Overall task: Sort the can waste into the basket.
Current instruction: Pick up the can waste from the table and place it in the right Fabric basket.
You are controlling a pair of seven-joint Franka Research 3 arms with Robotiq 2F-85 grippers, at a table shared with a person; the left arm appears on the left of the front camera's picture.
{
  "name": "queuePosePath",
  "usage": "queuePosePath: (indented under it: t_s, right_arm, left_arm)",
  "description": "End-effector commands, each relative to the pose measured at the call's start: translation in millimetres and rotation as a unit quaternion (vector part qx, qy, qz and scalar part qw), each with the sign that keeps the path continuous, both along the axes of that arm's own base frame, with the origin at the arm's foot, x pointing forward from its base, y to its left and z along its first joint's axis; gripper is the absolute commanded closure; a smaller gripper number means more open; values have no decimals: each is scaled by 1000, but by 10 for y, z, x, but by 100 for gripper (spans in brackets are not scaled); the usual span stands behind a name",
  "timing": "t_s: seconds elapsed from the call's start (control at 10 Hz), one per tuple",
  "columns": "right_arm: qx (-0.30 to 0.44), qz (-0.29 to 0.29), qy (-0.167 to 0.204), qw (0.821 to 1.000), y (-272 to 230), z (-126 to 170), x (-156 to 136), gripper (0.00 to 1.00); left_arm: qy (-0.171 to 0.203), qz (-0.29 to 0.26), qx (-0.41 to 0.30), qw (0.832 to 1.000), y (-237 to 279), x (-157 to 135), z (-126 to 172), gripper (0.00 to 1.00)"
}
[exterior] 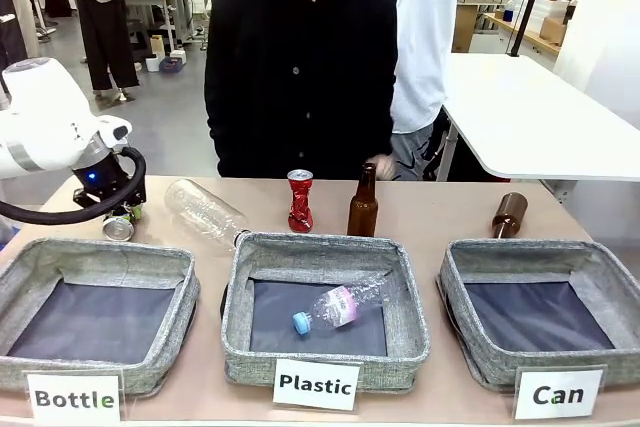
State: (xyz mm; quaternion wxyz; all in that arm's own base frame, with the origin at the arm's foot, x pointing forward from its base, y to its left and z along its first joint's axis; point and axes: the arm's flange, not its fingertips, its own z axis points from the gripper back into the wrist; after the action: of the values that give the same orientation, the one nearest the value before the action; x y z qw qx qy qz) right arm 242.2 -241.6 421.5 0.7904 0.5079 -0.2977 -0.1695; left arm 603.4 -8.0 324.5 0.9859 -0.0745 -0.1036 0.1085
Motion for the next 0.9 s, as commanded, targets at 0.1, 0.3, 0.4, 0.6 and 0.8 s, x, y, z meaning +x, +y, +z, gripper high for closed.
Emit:
queuePosePath:
  t_s: [0.1, 0.3, 0.4, 0.6, 0.8]
  right_arm:
    - [-2, 1, -18, 1000, -26, 15, 32, 0]
    - [-2, 1, -18, 1000, -26, 15, 32, 0]
    - [-2, 1, -18, 1000, -26, 15, 32, 0]
    - [-2, 1, -18, 1000, -26, 15, 32, 0]
    - [-2, 1, -18, 1000, -26, 15, 32, 0]
  left_arm:
    - [-45, -33, -28, 998, 284, -325, 561, 100]
    - [-87, -135, -88, 983, 523, -1137, 1303, 100]
    - [-89, -197, -104, 971, 604, -1541, 1484, 100]
    - [-109, -339, -138, 924, 704, -2211, 1559, 100]
    - [-120, -478, -137, 859, 688, -2571, 1508, 100]
